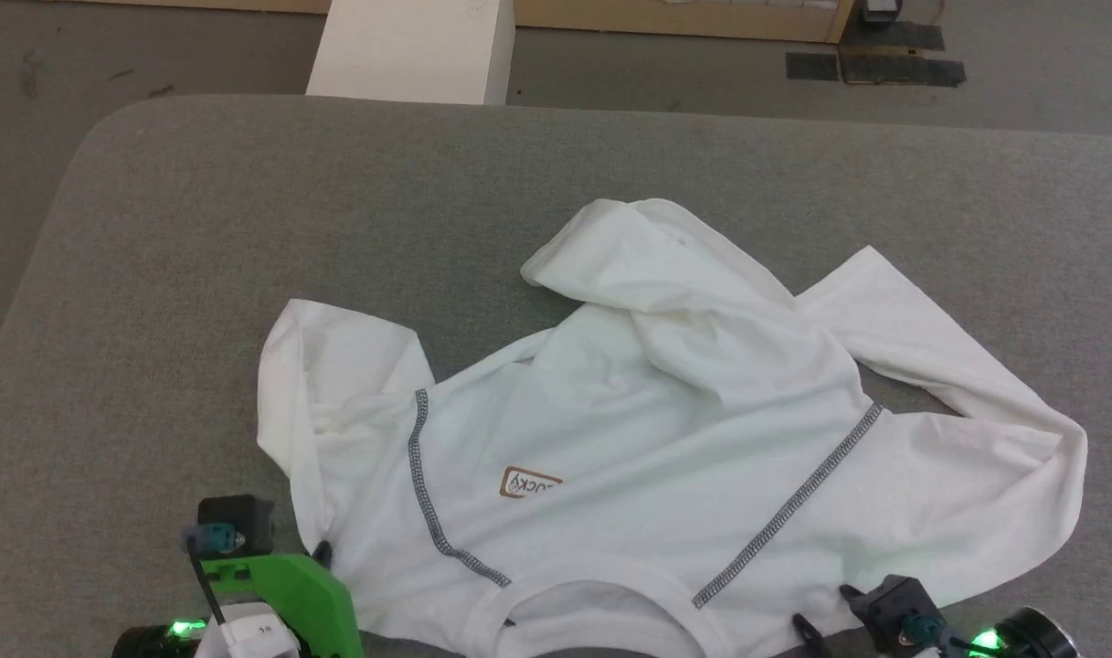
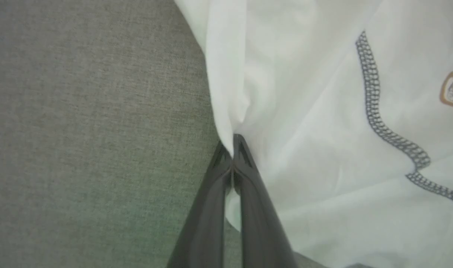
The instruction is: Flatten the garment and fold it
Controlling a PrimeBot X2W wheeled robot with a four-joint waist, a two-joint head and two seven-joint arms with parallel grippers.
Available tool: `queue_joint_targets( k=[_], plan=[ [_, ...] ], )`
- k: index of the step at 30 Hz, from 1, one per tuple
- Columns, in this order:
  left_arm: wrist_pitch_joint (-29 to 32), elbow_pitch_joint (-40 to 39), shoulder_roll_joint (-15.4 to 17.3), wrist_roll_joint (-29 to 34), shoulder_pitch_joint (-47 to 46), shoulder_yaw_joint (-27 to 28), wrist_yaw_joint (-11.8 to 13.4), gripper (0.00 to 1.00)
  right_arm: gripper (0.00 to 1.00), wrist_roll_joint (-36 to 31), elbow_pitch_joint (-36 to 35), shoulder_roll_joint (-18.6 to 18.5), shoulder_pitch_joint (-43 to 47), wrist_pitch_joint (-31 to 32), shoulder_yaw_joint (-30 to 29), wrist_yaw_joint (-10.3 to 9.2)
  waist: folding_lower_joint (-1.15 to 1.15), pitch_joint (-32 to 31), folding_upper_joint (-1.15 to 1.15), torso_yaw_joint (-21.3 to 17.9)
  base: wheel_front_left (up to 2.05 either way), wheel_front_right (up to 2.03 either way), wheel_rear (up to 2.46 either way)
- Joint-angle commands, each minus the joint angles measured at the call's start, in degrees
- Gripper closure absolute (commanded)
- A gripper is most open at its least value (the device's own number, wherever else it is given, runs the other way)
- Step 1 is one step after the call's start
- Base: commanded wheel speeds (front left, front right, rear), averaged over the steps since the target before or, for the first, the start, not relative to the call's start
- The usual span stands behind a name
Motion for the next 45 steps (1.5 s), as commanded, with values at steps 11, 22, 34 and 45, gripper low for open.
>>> queue_joint_targets(
  k=[11, 22, 34, 45],
  plan=[
    [-2.6, -0.4, -0.9, -1.0, -0.6, -0.5, -1.3, 1.0, 1.0, 3.4, -2.7, 2.7, 0.9, 1.6, -3.8, -0.06, 0.0, -1.5, 0.0, 0.4, 0.0, 0.0, 0.0],
    [-10.1, -15.5, -2.5, -6.9, -8.3, 4.4, -5.6, 1.0, 1.0, 5.4, -21.9, 1.1, -4.4, 4.8, -10.9, -0.06, 0.0, -3.0, 0.0, -1.7, 0.0, 0.0, 0.0],
    [-3.0, -13.2, -0.8, -9.3, -39.0, 7.1, -7.1, 1.0, 1.0, 12.9, -18.3, -15.7, -38.4, 9.8, -8.0, -0.06, 0.0, 4.5, 0.0, -5.5, 0.0, 0.0, 0.0],
    [-5.9, 3.0, 2.4, 2.1, -75.8, 8.0, -4.1, 1.0, 1.0, 13.3, 4.3, -19.1, -82.6, 4.4, 2.9, -0.06, 0.0, 19.1, 0.0, -9.2, 0.0, 0.0, 0.0]
  ],
)
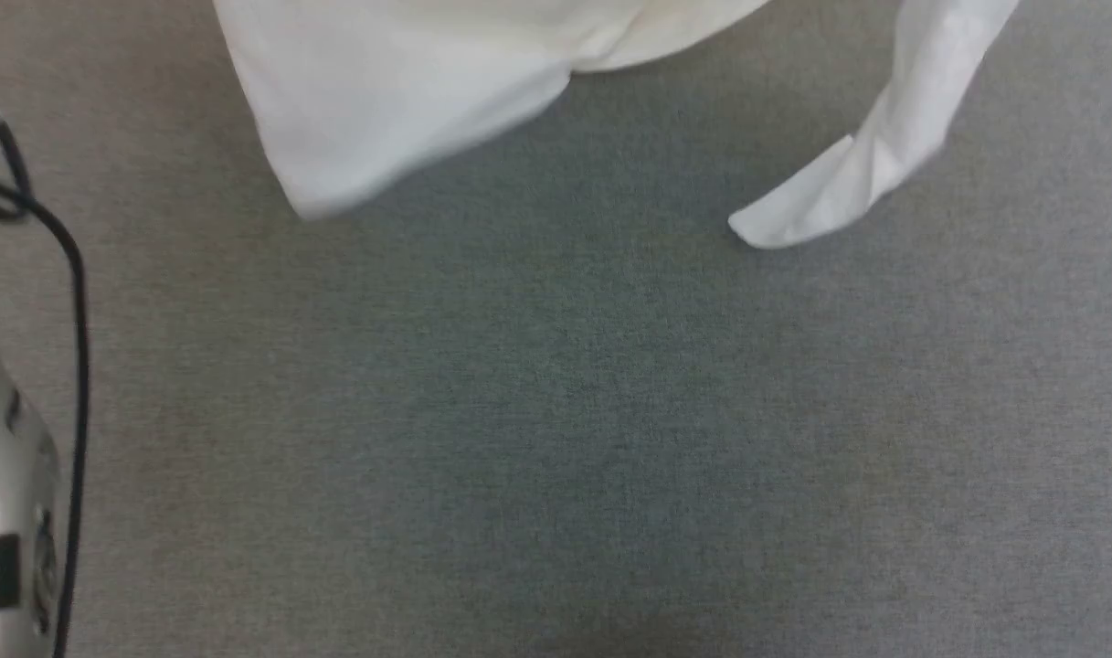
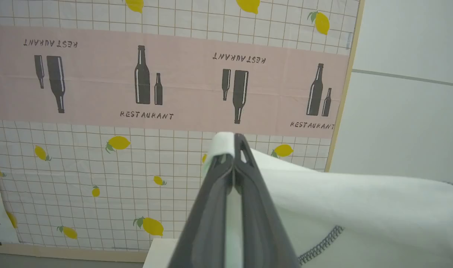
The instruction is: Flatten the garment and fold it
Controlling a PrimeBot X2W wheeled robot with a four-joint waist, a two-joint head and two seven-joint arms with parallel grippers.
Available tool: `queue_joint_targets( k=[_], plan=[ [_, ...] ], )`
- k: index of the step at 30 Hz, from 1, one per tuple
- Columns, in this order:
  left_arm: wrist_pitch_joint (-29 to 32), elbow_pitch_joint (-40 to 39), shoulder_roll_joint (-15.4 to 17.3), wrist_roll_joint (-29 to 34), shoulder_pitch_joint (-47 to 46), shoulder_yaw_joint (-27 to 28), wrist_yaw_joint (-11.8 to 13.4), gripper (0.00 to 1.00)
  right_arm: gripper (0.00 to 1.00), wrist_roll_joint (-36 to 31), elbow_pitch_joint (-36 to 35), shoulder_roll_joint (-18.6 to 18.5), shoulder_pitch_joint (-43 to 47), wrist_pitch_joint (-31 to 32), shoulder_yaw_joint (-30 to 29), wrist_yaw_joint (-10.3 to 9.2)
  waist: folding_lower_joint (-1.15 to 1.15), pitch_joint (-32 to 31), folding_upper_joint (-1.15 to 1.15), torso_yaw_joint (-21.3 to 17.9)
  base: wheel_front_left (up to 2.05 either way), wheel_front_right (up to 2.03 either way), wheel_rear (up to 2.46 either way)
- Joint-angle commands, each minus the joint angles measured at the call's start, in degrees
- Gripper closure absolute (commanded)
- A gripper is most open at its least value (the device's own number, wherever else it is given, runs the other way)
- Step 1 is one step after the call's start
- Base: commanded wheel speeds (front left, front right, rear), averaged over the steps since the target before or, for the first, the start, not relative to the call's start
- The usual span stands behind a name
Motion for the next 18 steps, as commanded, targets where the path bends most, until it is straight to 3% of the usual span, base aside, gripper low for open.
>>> queue_joint_targets(
  k=[1, 6, 11, 18],
  plan=[
    [-1.0, 0.9, 0.5, 1.1, -2.3, 0.5, 0.6, 1.0, 1.0, -0.7, 1.6, 0.6, -2.8, -0.9, 0.2, -0.12, -0.01, 6.2, 0.0, -2.5, 0.0, 0.0, 0.0],
    [-5.6, 5.7, -0.4, 1.7, -10.4, 2.5, 2.3, 1.0, 1.0, -3.7, 8.4, 3.0, -14.2, -5.4, -1.0, -0.12, -0.01, 9.6, 0.0, -3.0, 0.0, 0.0, 0.0],
    [-10.5, 9.6, -1.5, 1.3, -15.8, 3.8, 2.5, 1.0, 1.0, -6.5, 14.2, 4.7, -22.9, -11.0, -2.6, -0.12, -0.01, 11.6, 0.0, -3.0, 0.0, 0.0, 0.0],
    [-13.7, 15.7, -0.4, 3.5, -15.3, 0.4, -0.7, 1.0, 1.0, -7.5, 20.8, 5.3, -24.4, -16.4, -1.0, -0.12, -0.01, 12.5, 0.0, -2.0, 0.0, 0.0, 0.0]
  ],
)
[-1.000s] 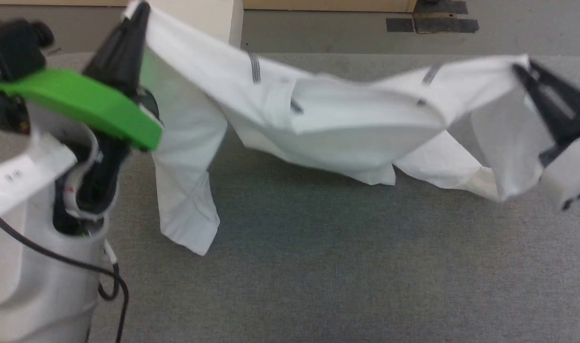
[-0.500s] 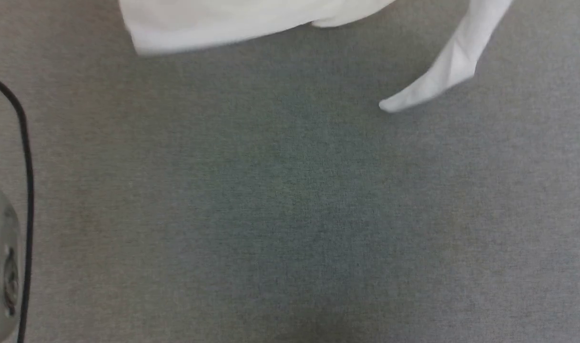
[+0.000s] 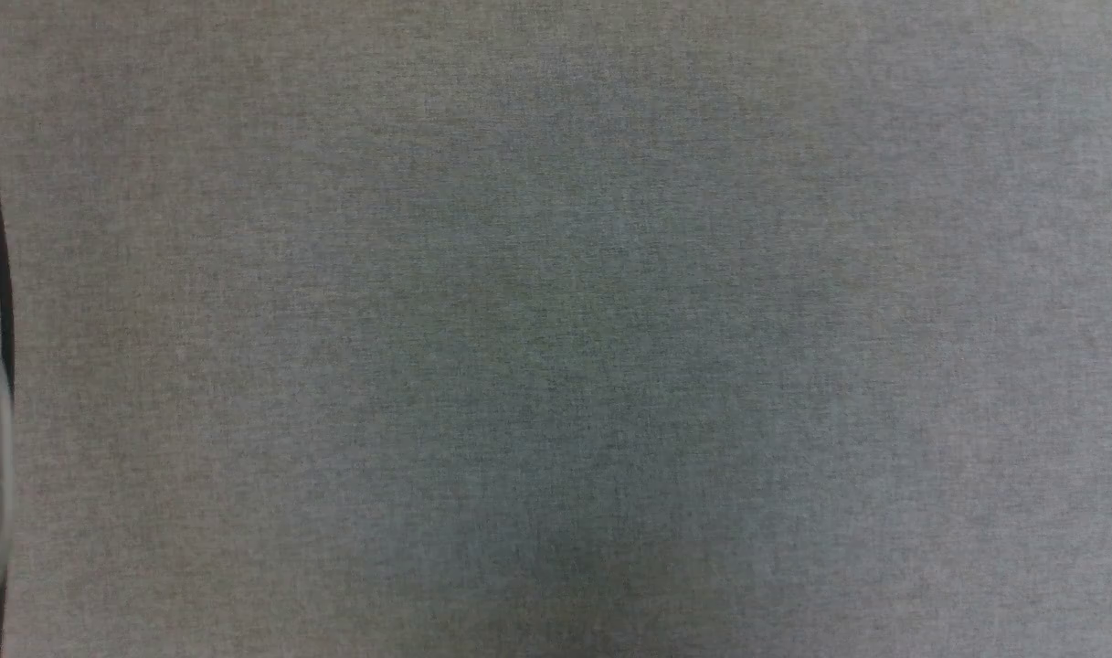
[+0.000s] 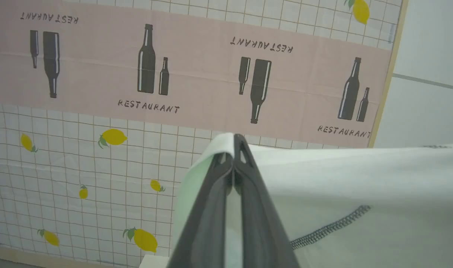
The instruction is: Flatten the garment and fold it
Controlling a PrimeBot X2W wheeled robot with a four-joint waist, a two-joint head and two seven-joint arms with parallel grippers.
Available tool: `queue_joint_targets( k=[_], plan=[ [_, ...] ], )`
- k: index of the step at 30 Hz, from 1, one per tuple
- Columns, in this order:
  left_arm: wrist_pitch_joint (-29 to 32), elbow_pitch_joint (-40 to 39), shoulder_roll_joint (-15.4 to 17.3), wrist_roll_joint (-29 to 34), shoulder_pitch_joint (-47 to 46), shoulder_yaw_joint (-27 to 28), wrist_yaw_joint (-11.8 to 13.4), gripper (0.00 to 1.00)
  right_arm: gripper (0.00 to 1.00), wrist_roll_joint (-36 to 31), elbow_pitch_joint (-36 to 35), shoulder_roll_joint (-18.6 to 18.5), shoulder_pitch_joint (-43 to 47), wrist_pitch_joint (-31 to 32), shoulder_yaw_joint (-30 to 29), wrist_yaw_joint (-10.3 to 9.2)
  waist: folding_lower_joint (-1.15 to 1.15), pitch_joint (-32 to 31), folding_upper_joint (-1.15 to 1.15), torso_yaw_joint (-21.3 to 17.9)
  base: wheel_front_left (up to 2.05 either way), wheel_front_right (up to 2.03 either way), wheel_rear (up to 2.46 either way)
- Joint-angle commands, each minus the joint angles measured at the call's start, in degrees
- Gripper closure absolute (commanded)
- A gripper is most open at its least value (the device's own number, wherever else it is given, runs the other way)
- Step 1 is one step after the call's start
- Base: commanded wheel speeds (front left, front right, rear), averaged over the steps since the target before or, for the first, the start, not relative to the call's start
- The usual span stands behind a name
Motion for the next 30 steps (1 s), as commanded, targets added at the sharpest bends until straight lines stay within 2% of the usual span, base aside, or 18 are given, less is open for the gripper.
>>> queue_joint_targets(
  k=[1, 7, 11, 14, 15, 16, 20, 21, 23, 27, 30],
  plan=[
    [-0.6, 1.1, 0.3, -0.1, 1.8, 0.1, -0.3, 1.0, 1.0, 1.4, 1.2, -0.3, 1.9, -0.3, 0.5, -0.14, -0.01, 0.1, 0.0, 0.6, 0.0, 0.0, 0.0],
    [0.4, 6.4, 0.7, -0.6, 11.8, -2.8, -3.1, 1.0, 1.0, 8.5, 2.7, -2.5, 13.3, -1.0, 7.5, -0.14, -0.01, -1.9, 0.0, 0.8, 0.0, 0.0, 0.0],
    [3.4, 7.6, 1.9, -0.8, 20.9, -5.4, -5.2, 1.0, 1.0, 14.1, 0.1, -4.8, 22.9, -0.6, 11.7, -0.14, -0.01, -5.2, 0.0, 1.1, 0.0, 0.0, 0.0],
    [6.5, 6.0, 2.1, -2.5, 29.0, -6.3, -6.0, 1.0, 1.0, 18.0, -3.9, -7.6, 30.6, 0.5, 13.9, -0.14, -0.01, -8.2, 0.0, 0.9, 0.0, 0.0, 0.0],
    [12.6, -1.0, 2.3, -6.5, 44.7, -6.7, -4.9, 1.0, 1.0, 22.6, -12.9, -11.1, 44.8, 3.1, 13.9, -0.14, -0.01, -13.7, 0.0, 0.8, 0.0, 0.0, 0.0],
    [14.1, -2.7, 2.5, -7.2, 47.7, -6.9, -4.6, 1.0, 1.0, 23.5, -14.8, -11.5, 47.4, 3.6, 13.7, -0.14, -0.01, -14.6, 0.0, 0.8, 0.0, 0.0, 0.0],
    [19.3, -11.4, 3.6, -10.6, 60.9, -6.1, -2.1, 1.0, 1.0, 25.2, -21.1, -13.0, 59.0, 6.7, 9.7, -0.14, -0.01, -18.3, 0.0, 0.8, 0.0, 0.0, 0.0],
    [21.1, -15.6, 4.3, -11.9, 66.9, -5.8, -0.8, 1.0, 1.0, 25.1, -23.7, -12.9, 64.7, 8.2, 6.7, -0.14, -0.01, -19.8, 0.0, 1.0, 0.0, 0.0, 0.0],
    [22.6, -19.4, 5.0, -12.7, 72.5, -5.4, 0.6, 1.0, 1.0, 24.7, -26.1, -12.1, 70.7, 9.7, 3.2, -0.14, -0.01, -21.2, 0.0, 1.3, 0.0, 0.0, 0.0],
    [24.8, -25.3, 5.5, -14.7, 82.1, -4.5, 3.2, 1.0, 1.0, 22.7, -31.0, -8.4, 82.7, 12.6, -4.2, -0.14, -0.01, -23.5, 0.0, 2.0, 0.0, 0.0, 0.0],
    [26.2, -28.7, 5.7, -15.9, 88.0, -4.3, 4.6, 1.0, 1.0, 20.2, -34.4, -4.2, 91.0, 14.8, -10.2, -0.14, -0.01, -24.5, 0.0, 2.6, 0.0, 0.0, 0.0]
  ],
)
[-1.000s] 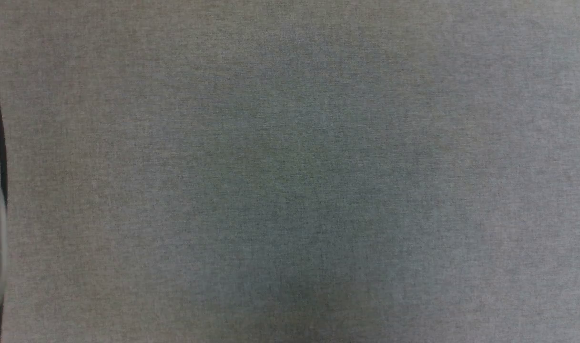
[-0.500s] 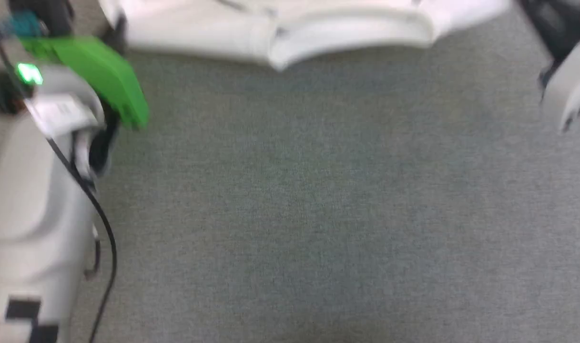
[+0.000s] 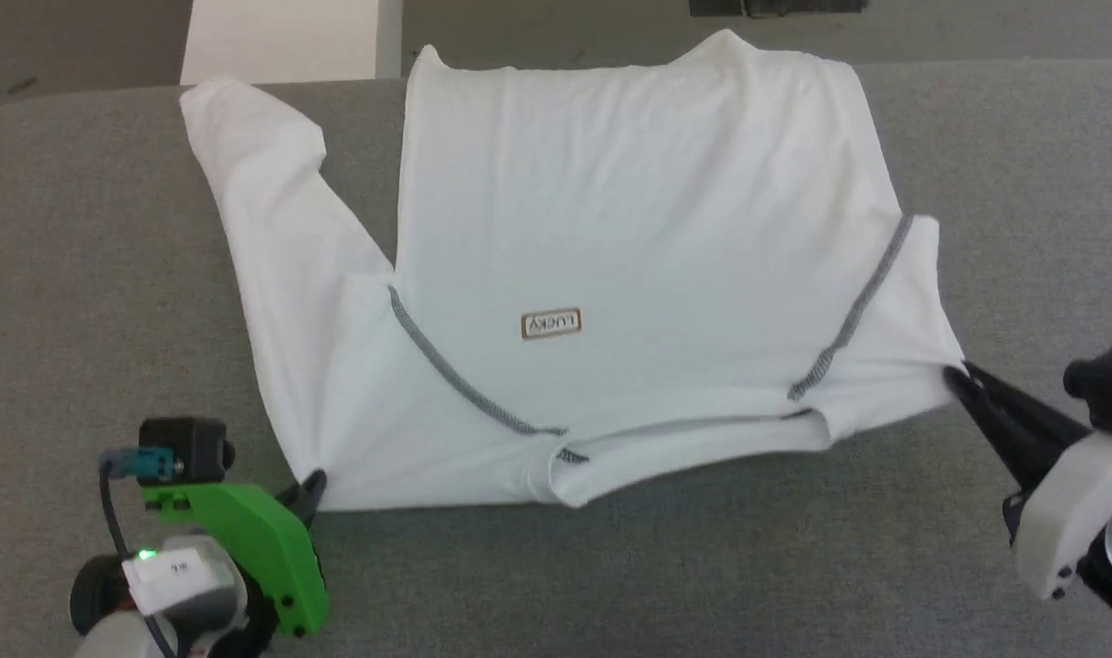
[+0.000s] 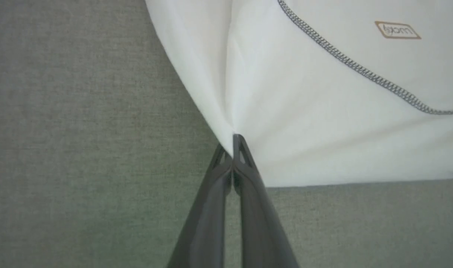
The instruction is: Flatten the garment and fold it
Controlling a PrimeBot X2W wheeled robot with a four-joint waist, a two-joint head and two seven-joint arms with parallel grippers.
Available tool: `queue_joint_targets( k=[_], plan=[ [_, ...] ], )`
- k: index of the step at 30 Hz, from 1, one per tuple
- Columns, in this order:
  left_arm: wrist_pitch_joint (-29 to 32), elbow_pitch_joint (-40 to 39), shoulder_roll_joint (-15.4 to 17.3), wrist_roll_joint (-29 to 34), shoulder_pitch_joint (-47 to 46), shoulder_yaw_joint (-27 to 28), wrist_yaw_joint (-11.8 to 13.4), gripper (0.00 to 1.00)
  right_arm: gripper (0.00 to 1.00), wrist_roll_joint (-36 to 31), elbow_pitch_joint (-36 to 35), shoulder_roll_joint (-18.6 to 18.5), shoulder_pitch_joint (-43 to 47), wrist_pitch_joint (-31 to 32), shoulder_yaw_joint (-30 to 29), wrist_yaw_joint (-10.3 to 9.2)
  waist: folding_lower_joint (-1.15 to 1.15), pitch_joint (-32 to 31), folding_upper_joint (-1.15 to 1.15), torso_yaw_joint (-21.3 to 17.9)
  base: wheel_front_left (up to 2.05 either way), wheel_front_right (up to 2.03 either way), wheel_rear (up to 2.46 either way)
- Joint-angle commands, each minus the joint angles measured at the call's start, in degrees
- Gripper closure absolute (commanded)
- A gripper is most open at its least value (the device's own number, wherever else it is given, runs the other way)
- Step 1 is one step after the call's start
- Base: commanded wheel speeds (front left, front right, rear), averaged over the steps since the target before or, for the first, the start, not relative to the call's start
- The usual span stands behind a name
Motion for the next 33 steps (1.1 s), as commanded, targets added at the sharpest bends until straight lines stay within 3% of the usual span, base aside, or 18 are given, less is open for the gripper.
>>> queue_joint_targets(
  k=[1, 10, 16, 24, 25, 26, 27, 33],
  plan=[
    [0.7, -0.6, 1.0, -0.3, 2.8, 0.3, 0.9, 1.0, 1.0, -1.4, -1.3, 1.8, 3.1, 0.9, -2.6, -0.13, 0.01, -2.2, 0.0, 1.3, 0.0, 0.0, 0.0],
    [2.5, -1.7, 0.5, -2.3, 12.7, -1.1, 2.5, 1.0, 1.0, -6.8, -6.5, 12.4, 19.9, 8.5, -10.3, -0.13, 0.01, -4.3, 0.0, 2.1, 0.0, 0.0, 0.0],
    [2.7, 0.0, -0.3, -2.5, 15.5, -2.7, 2.7, 1.0, 1.0, -8.4, -4.4, 15.8, 24.4, 11.4, -10.1, -0.13, 0.01, -5.5, 0.0, 1.8, 0.0, 0.0, 0.0],
    [0.8, 5.3, -2.3, -2.5, 14.9, -5.1, 0.7, 1.0, 1.0, -8.7, 1.9, 17.5, 24.3, 9.5, -7.8, -0.13, 0.01, -6.1, 0.0, 1.7, 0.0, 0.0, 0.0],
    [-0.2, 5.9, -2.7, -2.2, 14.6, -5.0, 0.8, 1.0, 0.62, -8.7, 2.7, 17.7, 24.0, 8.5, -7.9, -0.13, 0.01, -6.2, 0.0, 1.8, 0.0, 0.0, 0.0],
    [-1.0, 6.4, -3.0, -1.9, 14.3, -4.9, 0.9, 0.52, 0.21, -8.8, 3.1, 17.9, 23.8, 7.7, -8.0, -0.13, 0.01, -6.2, 0.0, 1.8, 0.0, 0.0, 0.0],
    [-1.5, 7.0, -3.4, -1.8, 14.1, -5.0, 0.8, 0.0, 0.0, -8.8, 3.8, 18.2, 23.7, 7.0, -8.3, -0.13, 0.01, -6.4, 0.0, 1.8, 0.0, 0.0, 0.0],
    [-5.4, 7.4, -4.7, -1.6, 13.5, -3.9, 0.9, 0.0, 0.0, -8.9, 3.5, 19.8, 23.9, 2.7, -12.0, -0.13, 0.01, -7.7, 0.0, 2.2, 0.0, 0.0, 0.0]
  ],
)
